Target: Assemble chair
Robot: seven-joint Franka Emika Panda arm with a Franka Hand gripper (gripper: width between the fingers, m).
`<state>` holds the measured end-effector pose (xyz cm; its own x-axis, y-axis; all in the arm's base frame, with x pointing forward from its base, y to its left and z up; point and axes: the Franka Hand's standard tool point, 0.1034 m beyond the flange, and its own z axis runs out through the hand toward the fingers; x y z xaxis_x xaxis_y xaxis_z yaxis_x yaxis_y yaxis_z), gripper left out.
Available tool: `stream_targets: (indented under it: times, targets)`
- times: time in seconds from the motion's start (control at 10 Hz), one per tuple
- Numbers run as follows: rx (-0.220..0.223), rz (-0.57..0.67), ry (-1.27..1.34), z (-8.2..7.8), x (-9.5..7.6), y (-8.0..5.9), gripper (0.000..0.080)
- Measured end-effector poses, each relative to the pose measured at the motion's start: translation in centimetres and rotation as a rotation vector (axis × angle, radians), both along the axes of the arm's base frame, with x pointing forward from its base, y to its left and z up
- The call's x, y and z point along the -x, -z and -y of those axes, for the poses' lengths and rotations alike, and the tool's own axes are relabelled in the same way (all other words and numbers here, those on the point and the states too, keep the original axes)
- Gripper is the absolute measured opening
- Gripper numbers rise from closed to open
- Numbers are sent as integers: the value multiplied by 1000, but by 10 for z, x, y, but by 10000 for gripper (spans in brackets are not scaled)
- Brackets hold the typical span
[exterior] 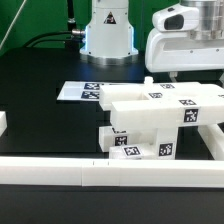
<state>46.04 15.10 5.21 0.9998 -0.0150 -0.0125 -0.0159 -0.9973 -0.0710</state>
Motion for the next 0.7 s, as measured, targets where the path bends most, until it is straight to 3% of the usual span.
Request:
stream_targets:
  times: [0.7]
  targets:
    - [10, 3, -8, -3, 11, 16, 649]
